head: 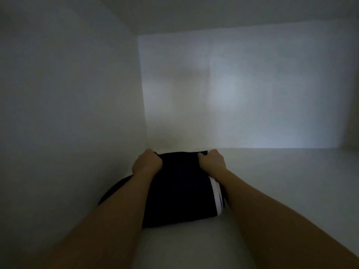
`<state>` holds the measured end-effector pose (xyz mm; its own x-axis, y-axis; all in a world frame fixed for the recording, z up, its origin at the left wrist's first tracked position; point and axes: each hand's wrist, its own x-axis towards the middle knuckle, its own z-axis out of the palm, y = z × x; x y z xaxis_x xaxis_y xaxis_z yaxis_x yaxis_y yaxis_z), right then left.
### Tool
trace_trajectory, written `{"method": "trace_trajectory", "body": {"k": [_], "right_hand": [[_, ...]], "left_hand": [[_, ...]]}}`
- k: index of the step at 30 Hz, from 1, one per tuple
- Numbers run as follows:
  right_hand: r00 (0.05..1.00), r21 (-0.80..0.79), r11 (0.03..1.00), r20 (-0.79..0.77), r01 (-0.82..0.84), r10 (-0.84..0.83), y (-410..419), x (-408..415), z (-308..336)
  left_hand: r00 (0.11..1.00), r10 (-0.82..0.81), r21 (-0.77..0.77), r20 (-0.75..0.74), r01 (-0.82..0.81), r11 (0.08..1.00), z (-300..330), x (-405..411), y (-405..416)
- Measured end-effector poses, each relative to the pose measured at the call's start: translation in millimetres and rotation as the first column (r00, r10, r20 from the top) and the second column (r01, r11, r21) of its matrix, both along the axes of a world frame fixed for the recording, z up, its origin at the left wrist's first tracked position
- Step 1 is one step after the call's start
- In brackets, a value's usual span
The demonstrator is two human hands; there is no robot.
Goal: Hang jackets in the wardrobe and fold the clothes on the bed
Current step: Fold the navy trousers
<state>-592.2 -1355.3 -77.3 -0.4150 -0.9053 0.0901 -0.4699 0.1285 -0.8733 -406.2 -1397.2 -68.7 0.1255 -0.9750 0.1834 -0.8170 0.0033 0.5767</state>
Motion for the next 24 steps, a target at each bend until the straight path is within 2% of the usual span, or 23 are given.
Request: {"method": "trace_trajectory", "body": {"k": [2,5,6,8,14,19,21,24], "right_hand": [[0.976,0.061,0.998,-0.218,-0.002,0.016,-23,-6,-9],[0.866,0.143,0.985,-0.501,0.099,-0.014,-55,-20,-16],[0.835,0.151,0.982,-0.551,0.111,-0.01,-65,-24,-17],[0.816,0.173,0.98,-0.577,0.099,0.02,-84,-29,-20],[0.836,0.174,0.98,-0.549,0.096,0.016,-117,-36,-14],[0.874,0.125,0.984,-0.483,0.129,-0.053,-127,-42,-17],[0.91,0.06,0.993,-0.409,0.101,-0.068,-124,-45,-17],[0.982,-0.053,0.997,-0.177,0.054,-0.062,-110,-50,-16]], "left_hand": [[0.997,0.037,-0.074,0.068,-0.031,0.997,-13,-3,-22],[0.972,0.081,-0.219,0.222,-0.031,0.975,-13,-6,-55],[0.96,0.113,-0.264,0.258,-0.043,0.964,-14,-7,-68],[0.947,0.139,-0.257,0.29,-0.063,0.964,-17,-8,-89],[0.919,0.237,-0.235,0.314,-0.166,0.958,-19,-23,-122],[0.915,0.268,-0.24,0.303,-0.199,0.95,-22,-28,-140],[0.919,0.27,-0.229,0.287,-0.208,0.951,-22,-29,-143],[0.921,0.247,-0.211,0.3,-0.189,0.959,-15,-30,-135]]}}
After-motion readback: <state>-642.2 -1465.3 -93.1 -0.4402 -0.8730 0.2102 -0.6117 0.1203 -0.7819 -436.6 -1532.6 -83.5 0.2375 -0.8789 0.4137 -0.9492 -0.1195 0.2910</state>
